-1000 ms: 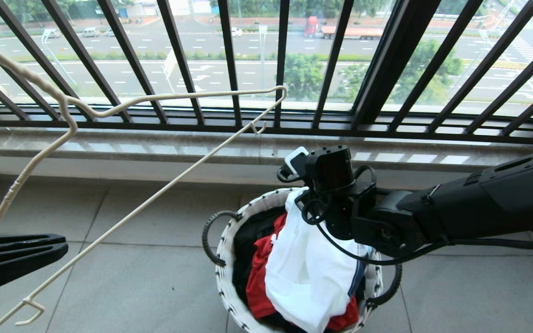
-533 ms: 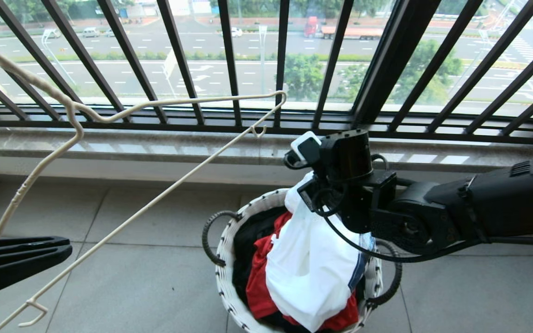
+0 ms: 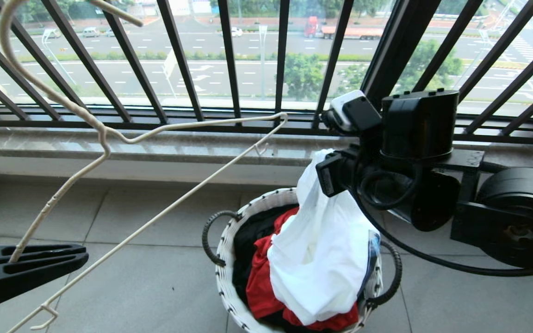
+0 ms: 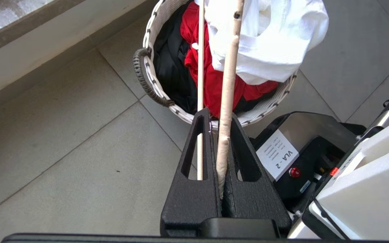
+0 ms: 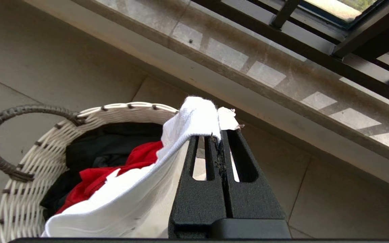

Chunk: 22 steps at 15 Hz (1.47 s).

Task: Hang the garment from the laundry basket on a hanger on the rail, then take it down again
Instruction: Pick up clothes from the basket

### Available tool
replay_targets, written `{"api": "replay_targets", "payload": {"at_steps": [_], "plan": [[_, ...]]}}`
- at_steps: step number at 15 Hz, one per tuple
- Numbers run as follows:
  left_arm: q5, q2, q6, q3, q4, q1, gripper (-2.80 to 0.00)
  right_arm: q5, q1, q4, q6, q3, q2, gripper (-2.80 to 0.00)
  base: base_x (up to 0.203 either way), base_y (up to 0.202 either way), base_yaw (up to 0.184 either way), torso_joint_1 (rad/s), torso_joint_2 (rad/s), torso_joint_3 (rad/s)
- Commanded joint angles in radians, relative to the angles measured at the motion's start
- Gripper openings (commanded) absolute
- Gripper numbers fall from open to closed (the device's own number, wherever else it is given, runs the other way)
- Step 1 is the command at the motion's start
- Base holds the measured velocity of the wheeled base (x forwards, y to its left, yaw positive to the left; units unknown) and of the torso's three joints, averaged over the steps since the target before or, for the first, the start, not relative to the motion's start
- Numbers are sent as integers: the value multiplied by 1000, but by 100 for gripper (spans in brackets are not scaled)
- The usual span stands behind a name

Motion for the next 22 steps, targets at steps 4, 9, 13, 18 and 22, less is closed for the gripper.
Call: {"api": "replay_targets", "payload": {"at_steps": [4, 9, 13, 18, 22], "plan": [[-2, 44, 19, 93, -182, 0, -280, 95, 7, -3, 33, 74, -177, -280, 0, 0, 0, 0, 0, 0], [-3, 46, 0, 94, -196, 0, -280, 139, 9, -1, 43, 83, -214, -280, 0, 0, 0, 0, 0, 0], [-3, 40, -32, 95, -196, 0, -280, 156, 9, -1, 44, 94, -212, -280, 0, 0, 0, 0, 0, 0], [-4, 42, -49, 96, -196, 0, -280, 156, 9, -1, 52, 94, -212, -280, 0, 0, 0, 0, 0, 0], [-4, 37, -48, 98, -197, 0, -280, 156, 9, -1, 52, 94, -205, -280, 0, 0, 0, 0, 0, 0]]}}
